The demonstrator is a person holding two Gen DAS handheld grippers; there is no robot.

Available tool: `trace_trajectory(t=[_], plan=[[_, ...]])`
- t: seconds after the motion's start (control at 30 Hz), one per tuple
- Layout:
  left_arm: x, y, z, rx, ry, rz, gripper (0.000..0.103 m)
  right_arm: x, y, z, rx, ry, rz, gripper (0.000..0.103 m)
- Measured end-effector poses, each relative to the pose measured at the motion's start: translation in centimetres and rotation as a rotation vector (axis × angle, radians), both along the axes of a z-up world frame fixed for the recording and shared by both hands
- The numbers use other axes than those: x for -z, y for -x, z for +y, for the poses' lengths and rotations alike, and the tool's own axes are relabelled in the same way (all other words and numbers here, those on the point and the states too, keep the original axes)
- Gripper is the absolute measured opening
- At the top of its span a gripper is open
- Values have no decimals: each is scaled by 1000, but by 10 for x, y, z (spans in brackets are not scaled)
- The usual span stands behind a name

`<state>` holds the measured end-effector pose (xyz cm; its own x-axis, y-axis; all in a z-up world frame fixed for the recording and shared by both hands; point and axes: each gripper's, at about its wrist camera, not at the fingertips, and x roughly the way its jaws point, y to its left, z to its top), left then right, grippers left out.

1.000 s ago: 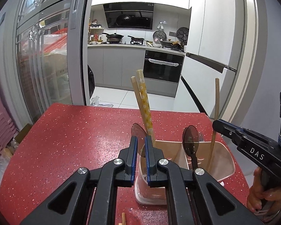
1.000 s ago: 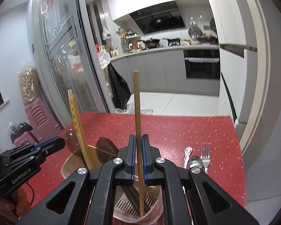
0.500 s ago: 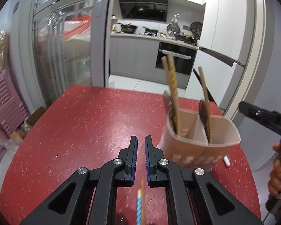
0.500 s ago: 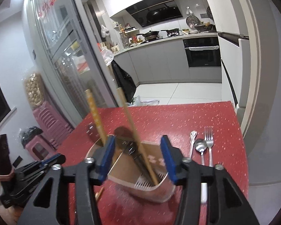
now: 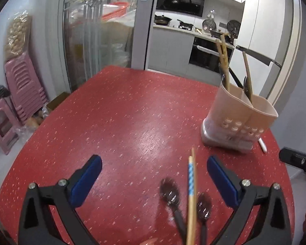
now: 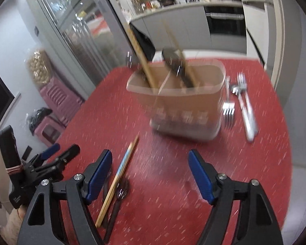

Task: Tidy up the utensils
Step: 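Move both tools back down to the remaining spoons on the table, then grasp a dark spoon handle with the right tool while the left tool grasps another dark spoon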

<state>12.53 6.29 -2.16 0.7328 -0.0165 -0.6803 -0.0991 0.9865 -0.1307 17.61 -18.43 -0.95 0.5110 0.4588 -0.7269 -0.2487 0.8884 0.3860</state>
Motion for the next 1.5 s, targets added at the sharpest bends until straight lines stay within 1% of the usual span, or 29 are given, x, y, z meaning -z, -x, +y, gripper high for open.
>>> trace_trajectory(t=[0.13,0.2,0.3,0.37,0.47,0.53,0.63,0.67,0.8,0.9,1.07,1.17,1.27,1.33,1.43,1.5], plan=[[28,3,9,-19,-18,51,103,25,15,19,-14,5,98,80],[42,3,14,-26,-21,80,103,36,23,31,-31,26,133,80],[62,1,25,-41,-17,128,103,52,30,50,-54,60,179,80],[75,0,32,-38,5,161,103,60,32,61,-63,75,208,79],[85,0,39,-43,8,192,103,71,33,74,-65,112,244,73],[92,-2,41,-44,-1,210,103,78,32,80,-61,134,269,64],[96,2,48,-52,11,208,103,88,31,88,-61,152,302,55],[96,6,53,-53,16,206,103,91,31,93,-62,160,309,54],[93,9,61,-53,31,202,103,96,34,105,-69,198,314,51],[95,7,63,-42,34,221,103,96,35,116,-75,237,301,48],[89,-2,48,-18,42,243,103,91,32,134,-88,321,276,45],[89,-4,41,-7,60,258,103,92,34,144,-96,369,254,41],[89,-7,37,2,76,272,103,92,34,146,-90,401,236,26],[89,-9,35,8,82,282,103,93,38,143,-85,400,232,13],[90,-13,27,23,88,300,103,92,36,137,-88,369,234,13],[90,-15,21,30,84,314,103,93,36,138,-95,369,223,13]])
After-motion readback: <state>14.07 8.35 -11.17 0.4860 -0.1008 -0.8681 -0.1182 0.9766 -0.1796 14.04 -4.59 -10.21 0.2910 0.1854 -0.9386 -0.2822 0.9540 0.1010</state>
